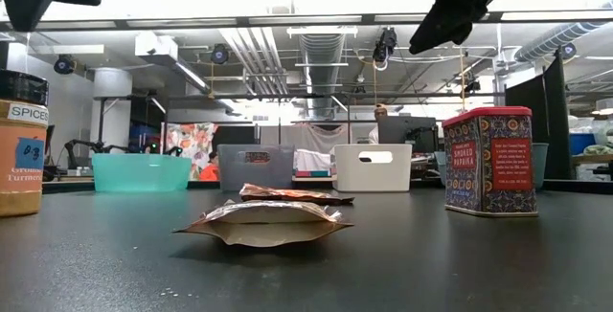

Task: Sort spices by type
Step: Put the top black seasoning bottle into the green bin

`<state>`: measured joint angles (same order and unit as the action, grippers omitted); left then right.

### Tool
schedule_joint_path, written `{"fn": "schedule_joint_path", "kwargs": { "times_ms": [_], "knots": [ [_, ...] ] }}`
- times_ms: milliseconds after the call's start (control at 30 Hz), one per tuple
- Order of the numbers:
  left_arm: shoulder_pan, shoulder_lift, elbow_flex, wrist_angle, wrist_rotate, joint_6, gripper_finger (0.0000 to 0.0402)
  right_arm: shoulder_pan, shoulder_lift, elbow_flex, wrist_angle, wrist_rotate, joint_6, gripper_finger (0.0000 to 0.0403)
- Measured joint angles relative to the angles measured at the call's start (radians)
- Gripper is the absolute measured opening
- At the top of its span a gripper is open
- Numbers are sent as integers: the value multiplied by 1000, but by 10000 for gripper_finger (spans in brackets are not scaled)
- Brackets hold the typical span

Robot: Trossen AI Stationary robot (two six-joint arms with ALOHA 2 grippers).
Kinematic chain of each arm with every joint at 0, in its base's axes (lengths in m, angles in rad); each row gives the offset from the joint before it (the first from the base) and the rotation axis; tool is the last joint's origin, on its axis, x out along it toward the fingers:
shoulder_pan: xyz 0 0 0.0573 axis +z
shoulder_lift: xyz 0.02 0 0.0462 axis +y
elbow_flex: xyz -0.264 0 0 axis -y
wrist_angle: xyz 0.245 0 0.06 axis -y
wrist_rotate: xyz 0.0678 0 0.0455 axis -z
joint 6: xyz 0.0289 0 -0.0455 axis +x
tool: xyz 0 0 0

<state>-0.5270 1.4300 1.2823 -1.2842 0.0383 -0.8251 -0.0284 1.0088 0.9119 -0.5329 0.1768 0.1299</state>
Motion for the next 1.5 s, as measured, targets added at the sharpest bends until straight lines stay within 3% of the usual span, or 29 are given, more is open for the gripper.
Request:
{"fn": "schedule_joint_path", "kwargs": {
  "times_ms": [233,433,1200,1500],
  "knots": [
    [-2,34,-1,-38,-56,29,282,0,0,0,1,0,0,146],
    [-3,24,-4,-38,-79,51,316,0,0,0,5,0,1,154],
    [-2,-37,-338,276,-71,78,297,0,0,0,7,0,9,156],
    [-2,-37,-352,287,-77,88,213,0,0,0,8,0,10,170]
  ]
}}
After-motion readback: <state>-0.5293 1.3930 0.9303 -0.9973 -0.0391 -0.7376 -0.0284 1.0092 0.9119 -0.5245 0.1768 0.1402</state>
